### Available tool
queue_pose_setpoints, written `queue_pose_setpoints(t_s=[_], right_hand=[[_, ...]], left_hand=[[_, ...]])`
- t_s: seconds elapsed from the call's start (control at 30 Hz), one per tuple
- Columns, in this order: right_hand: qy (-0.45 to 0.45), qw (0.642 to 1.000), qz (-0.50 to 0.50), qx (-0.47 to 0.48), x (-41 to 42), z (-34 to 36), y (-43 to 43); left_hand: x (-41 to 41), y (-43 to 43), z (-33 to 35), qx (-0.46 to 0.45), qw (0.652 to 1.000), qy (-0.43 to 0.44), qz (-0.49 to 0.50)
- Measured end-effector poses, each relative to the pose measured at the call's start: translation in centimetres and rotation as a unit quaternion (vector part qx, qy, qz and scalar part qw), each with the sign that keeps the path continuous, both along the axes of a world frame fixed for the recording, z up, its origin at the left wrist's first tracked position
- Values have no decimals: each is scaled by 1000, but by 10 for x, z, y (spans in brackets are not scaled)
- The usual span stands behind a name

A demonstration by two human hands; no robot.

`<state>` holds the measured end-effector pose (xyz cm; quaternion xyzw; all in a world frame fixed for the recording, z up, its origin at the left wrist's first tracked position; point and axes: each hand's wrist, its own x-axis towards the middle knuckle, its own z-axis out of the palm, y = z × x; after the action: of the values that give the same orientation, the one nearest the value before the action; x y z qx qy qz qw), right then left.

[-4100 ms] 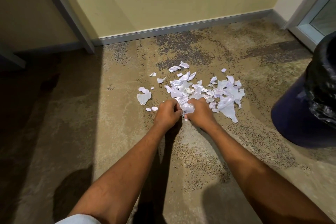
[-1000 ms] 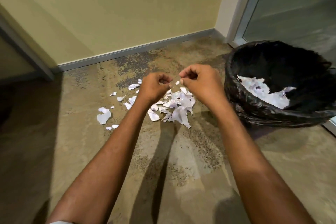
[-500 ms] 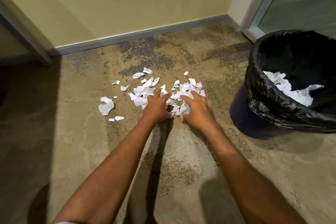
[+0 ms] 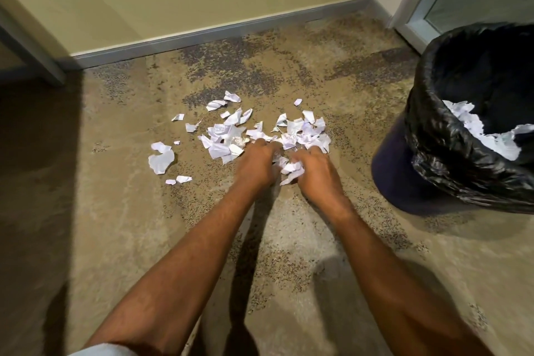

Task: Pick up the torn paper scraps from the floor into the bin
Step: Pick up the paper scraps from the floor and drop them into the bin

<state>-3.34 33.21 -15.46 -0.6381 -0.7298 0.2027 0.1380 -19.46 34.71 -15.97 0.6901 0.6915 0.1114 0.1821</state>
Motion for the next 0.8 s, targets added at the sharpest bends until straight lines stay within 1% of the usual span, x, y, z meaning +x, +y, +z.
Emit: queue_pose_setpoints(t_s=[0.07, 0.17, 0.33, 0.43, 0.57, 0.63, 0.7, 0.8], right_hand=[[27, 1000, -7, 0, 3, 1, 1], [41, 999, -9, -6, 7, -1, 5], [76, 996, -32, -17, 12, -5, 12], [101, 992, -75, -26, 18, -5, 18], [124, 983, -129, -30, 30, -6, 36], [127, 979, -151, -48, 35, -3, 47], [123, 975, -159, -97, 37, 0, 56], [86, 973, -144, -162, 37, 4, 63]], left_hand=[[4, 5, 0, 8, 1000, -7, 6], [10, 16, -1, 10, 1000, -19, -3], [15, 38, 5, -44, 998, -20, -36], [17, 45, 3, -58, 998, -18, -32], [16, 49, -7, -36, 998, -55, -9], [16, 48, -12, -25, 997, -74, 0], [17, 48, -15, -14, 996, -87, 11], [19, 48, -19, -3, 994, -101, 32]])
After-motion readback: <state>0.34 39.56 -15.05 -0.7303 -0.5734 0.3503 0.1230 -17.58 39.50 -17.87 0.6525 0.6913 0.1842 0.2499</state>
